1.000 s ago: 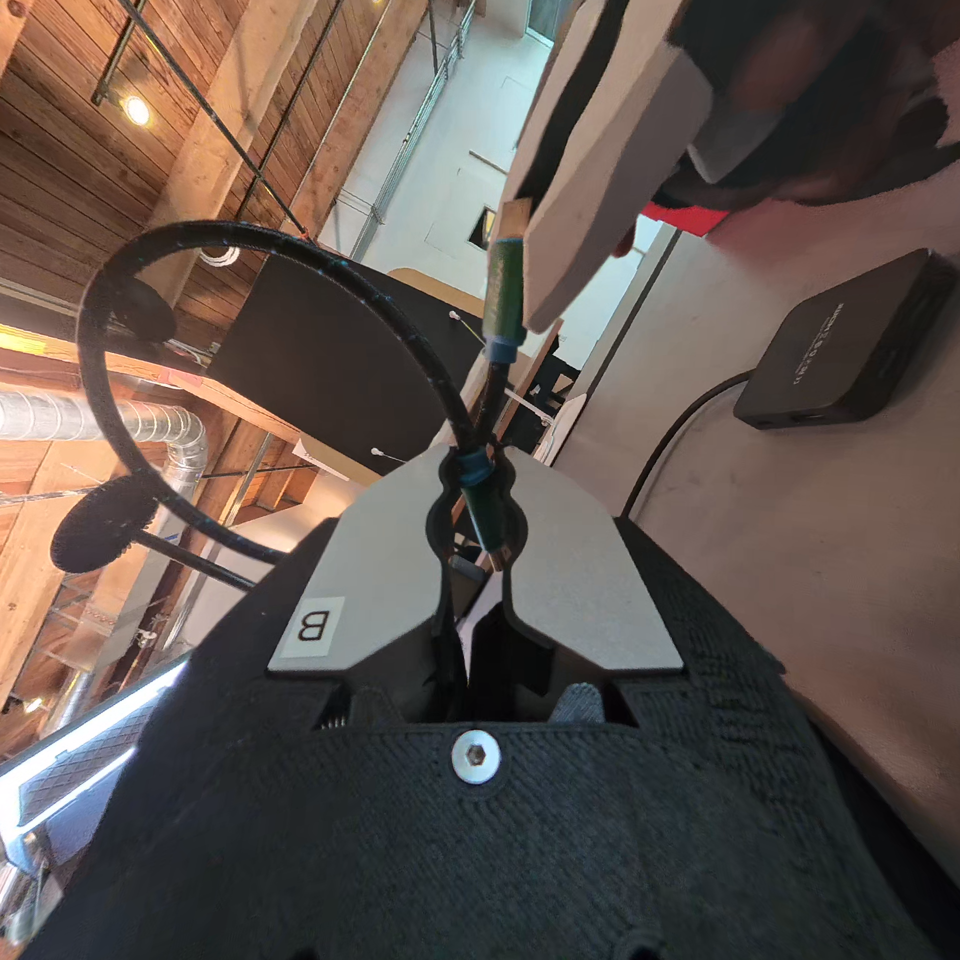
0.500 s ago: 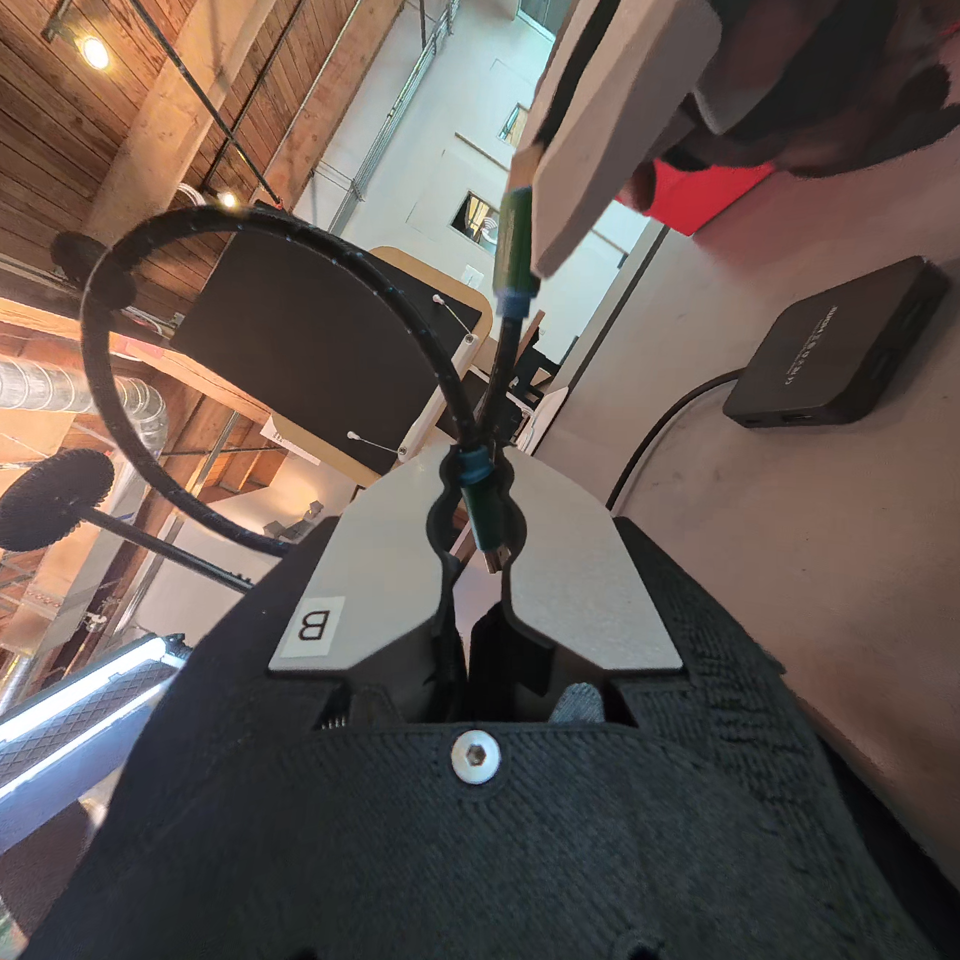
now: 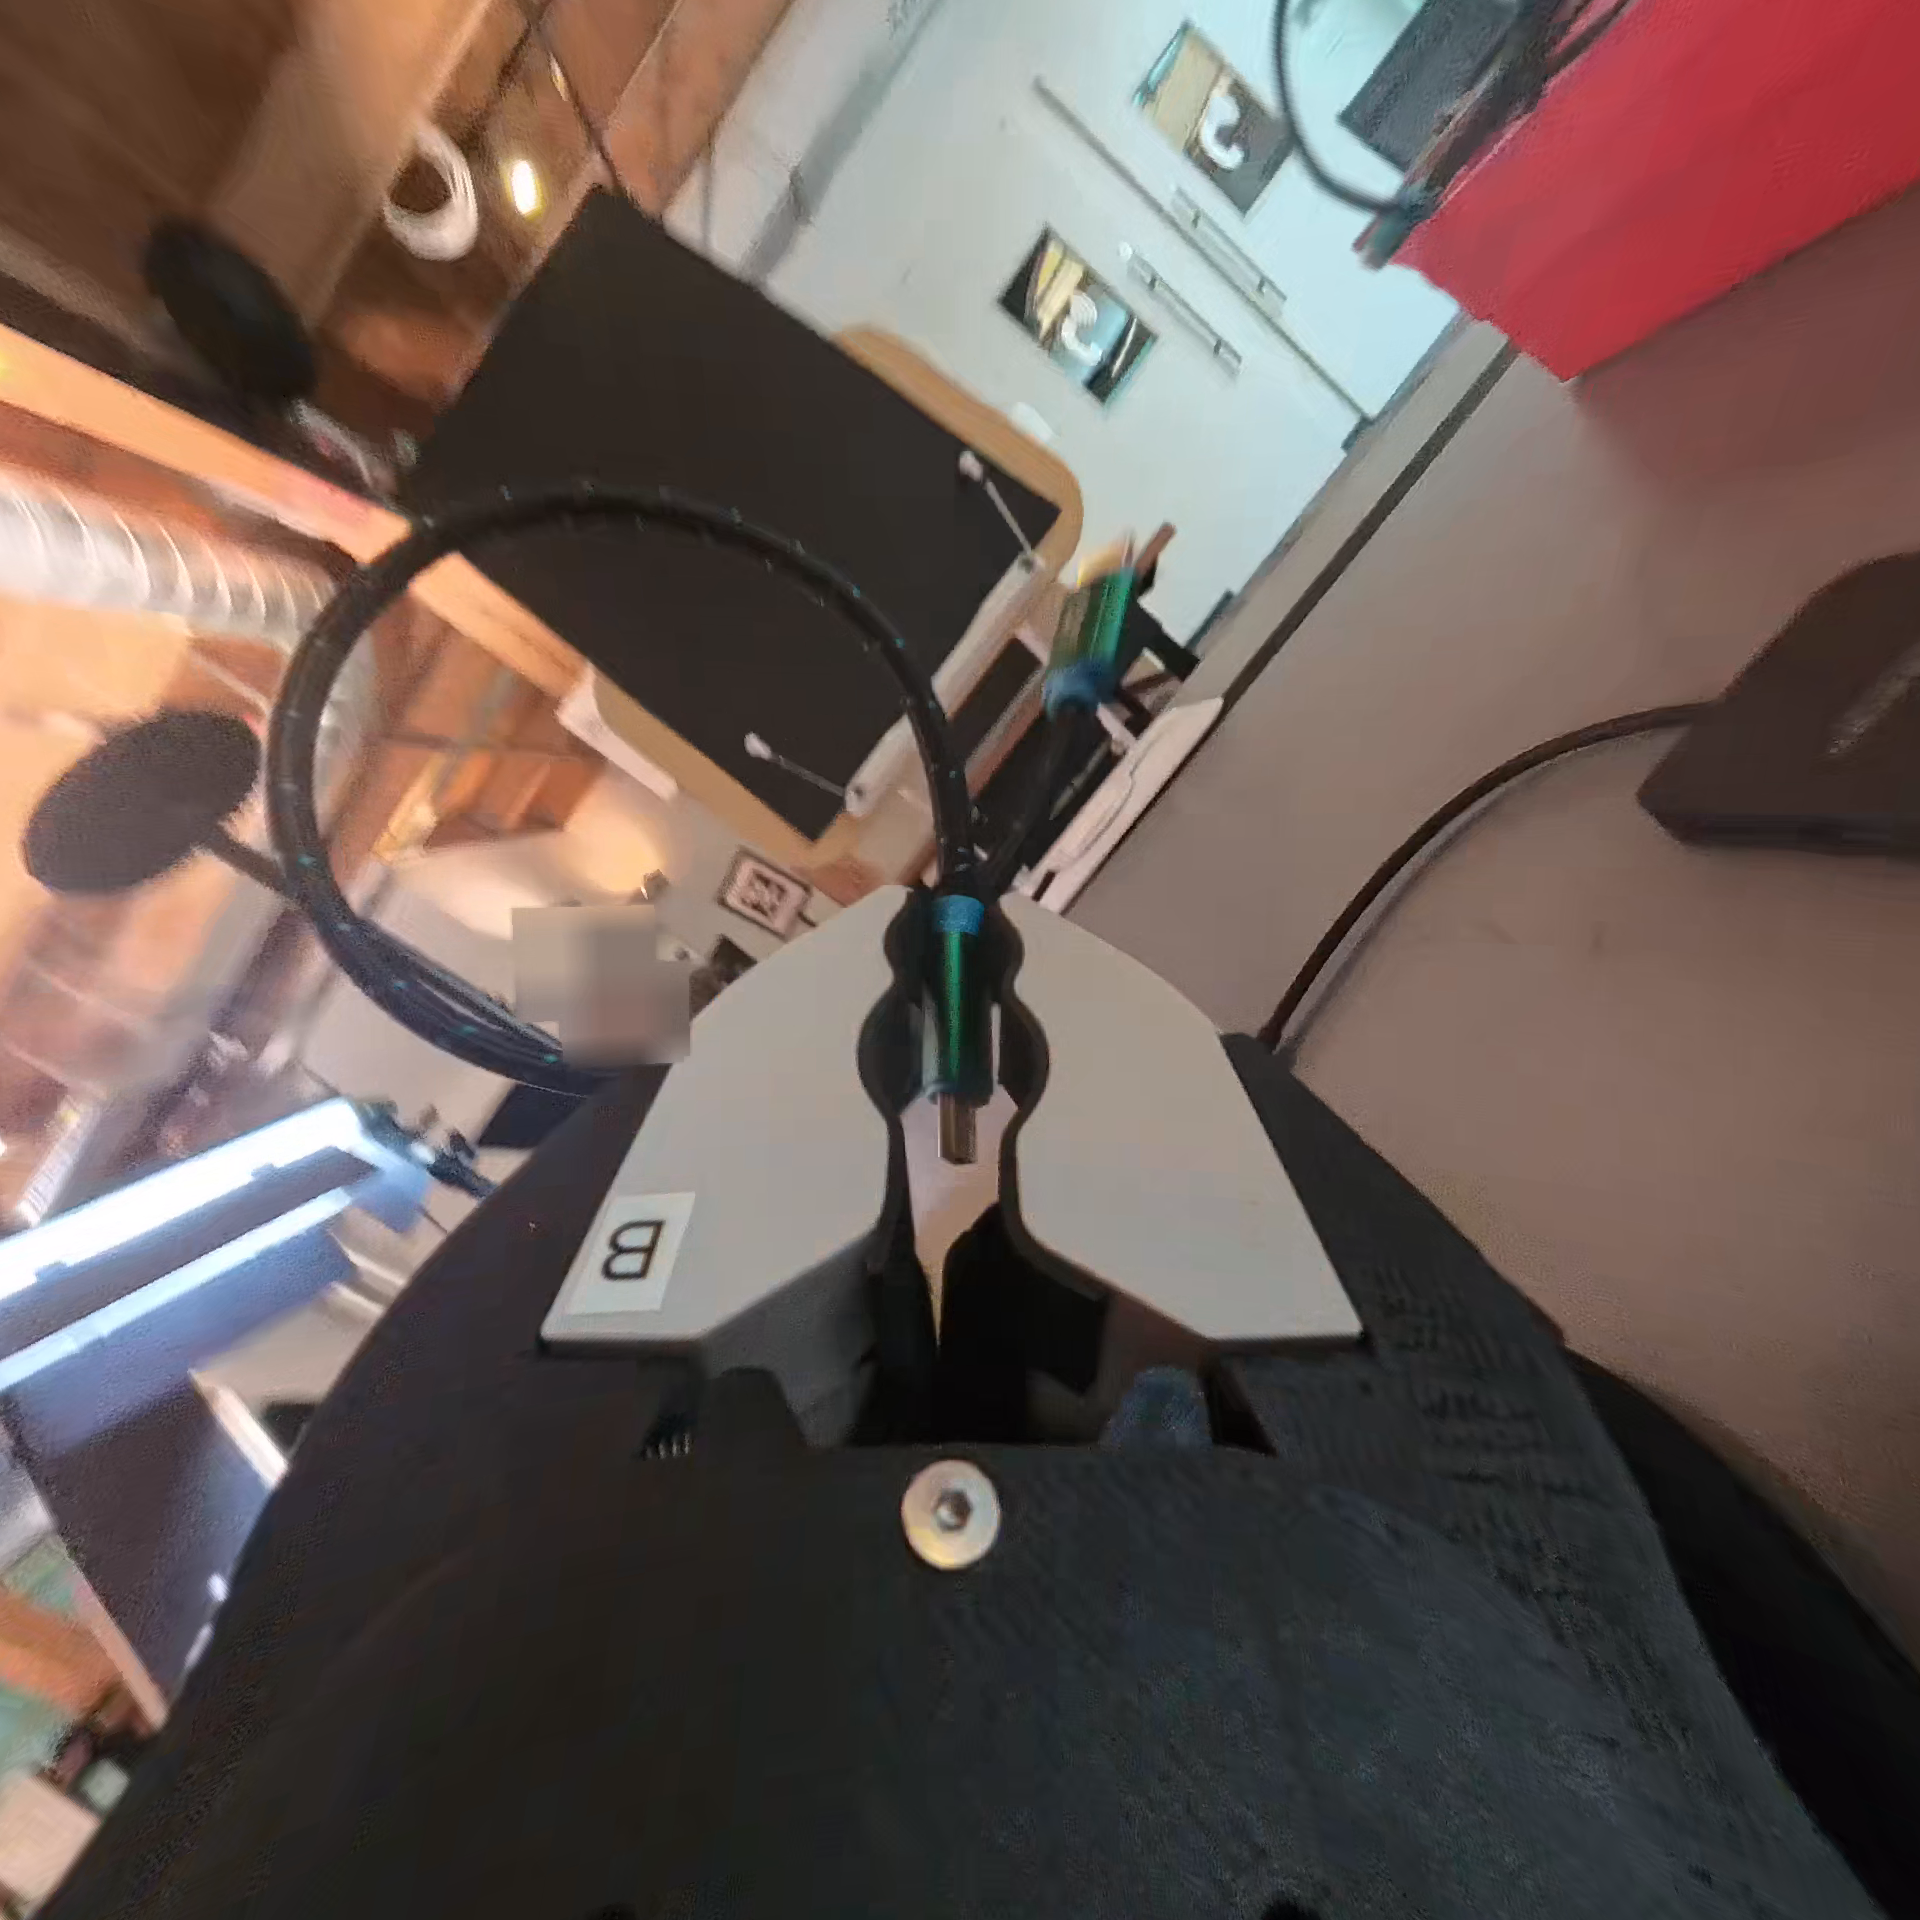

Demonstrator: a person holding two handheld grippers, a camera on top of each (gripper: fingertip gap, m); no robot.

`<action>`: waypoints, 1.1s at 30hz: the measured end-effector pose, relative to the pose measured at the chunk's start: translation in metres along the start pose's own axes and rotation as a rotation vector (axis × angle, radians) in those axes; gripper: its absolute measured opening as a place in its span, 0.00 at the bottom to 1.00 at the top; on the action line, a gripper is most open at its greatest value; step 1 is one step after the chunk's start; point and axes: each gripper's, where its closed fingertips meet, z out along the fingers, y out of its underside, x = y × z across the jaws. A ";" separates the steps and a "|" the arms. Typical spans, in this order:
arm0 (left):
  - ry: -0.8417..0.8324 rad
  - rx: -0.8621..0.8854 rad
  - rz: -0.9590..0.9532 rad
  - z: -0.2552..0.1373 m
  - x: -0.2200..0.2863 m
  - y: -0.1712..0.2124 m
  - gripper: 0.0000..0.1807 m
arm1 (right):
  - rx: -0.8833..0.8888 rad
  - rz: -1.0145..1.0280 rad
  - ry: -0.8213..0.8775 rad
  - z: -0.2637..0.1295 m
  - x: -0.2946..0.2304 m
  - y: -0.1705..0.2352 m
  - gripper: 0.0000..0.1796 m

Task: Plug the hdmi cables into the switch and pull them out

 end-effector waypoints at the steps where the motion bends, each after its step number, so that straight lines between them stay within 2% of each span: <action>1: 0.006 0.034 0.032 -0.002 0.003 -0.005 0.06 | -0.038 0.063 -0.012 0.008 0.000 0.010 0.21; 3: 0.004 0.058 0.041 -0.006 0.002 -0.006 0.05 | -0.133 0.178 -0.028 0.019 -0.001 0.032 0.30; 5: -0.005 0.100 0.021 -0.010 -0.001 -0.011 0.06 | -0.214 0.269 -0.012 0.024 0.004 0.052 0.34; 7: -0.031 0.150 0.018 -0.015 -0.005 -0.018 0.05 | -0.231 0.397 -0.004 0.027 0.007 0.066 0.32; 12: -0.060 0.266 0.094 -0.026 -0.003 -0.036 0.06 | -0.184 0.784 -0.104 0.038 0.006 0.082 0.29; 17: -0.022 0.311 0.183 -0.029 0.011 -0.044 0.05 | -0.156 0.985 -0.187 0.049 -0.001 0.087 0.28; 20: 0.002 0.335 0.216 -0.031 0.018 -0.047 0.05 | -0.144 1.019 -0.182 0.053 0.000 0.090 0.23; 22: 0.019 0.352 0.231 -0.032 0.023 -0.050 0.05 | -0.121 1.039 -0.183 0.055 0.001 0.090 0.07; 25: -0.007 0.293 0.221 -0.027 0.017 -0.042 0.05 | -0.060 0.970 -0.152 0.050 0.010 0.078 0.06; 29: -0.022 0.179 0.023 -0.017 -0.003 -0.022 0.05 | 0.084 0.731 0.003 0.020 0.043 0.034 0.06; 33: 0.064 0.152 -0.048 -0.011 0.007 -0.017 0.06 | 0.022 0.517 0.045 0.013 0.037 0.024 0.06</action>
